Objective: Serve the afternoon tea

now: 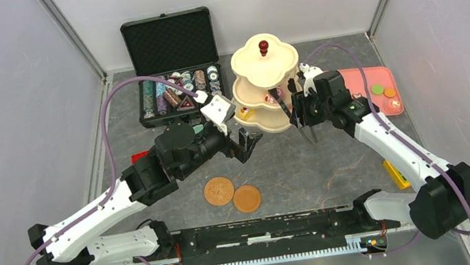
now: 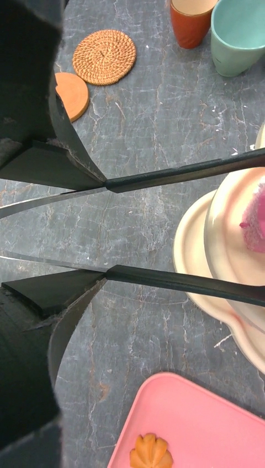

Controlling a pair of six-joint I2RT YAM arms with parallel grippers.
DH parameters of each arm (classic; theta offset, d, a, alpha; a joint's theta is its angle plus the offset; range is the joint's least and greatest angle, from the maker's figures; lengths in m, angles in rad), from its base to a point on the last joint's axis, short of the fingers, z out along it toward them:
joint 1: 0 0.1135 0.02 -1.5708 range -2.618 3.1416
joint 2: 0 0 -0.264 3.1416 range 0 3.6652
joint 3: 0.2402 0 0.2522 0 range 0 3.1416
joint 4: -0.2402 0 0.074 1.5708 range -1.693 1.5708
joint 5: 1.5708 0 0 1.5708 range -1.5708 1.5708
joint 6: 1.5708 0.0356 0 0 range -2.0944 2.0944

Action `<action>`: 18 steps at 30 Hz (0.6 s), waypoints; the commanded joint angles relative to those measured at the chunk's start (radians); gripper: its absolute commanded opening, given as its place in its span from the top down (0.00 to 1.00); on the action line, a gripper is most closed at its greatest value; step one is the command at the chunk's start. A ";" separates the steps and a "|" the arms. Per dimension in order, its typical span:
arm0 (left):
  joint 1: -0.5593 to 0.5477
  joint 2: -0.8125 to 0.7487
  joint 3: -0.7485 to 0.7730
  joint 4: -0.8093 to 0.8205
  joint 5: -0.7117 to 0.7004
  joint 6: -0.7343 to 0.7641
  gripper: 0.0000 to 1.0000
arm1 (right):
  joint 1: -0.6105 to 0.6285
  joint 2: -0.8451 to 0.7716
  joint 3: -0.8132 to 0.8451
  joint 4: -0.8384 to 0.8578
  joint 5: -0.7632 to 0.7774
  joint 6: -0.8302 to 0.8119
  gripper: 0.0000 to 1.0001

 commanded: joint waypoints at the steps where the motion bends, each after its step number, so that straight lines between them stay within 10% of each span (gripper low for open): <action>1: 0.002 -0.019 -0.001 0.056 -0.015 0.046 0.00 | 0.006 -0.048 0.043 0.013 0.047 0.003 0.43; 18: 0.001 -0.029 -0.002 0.056 0.012 0.029 0.00 | -0.048 -0.278 0.001 -0.277 0.471 -0.044 0.50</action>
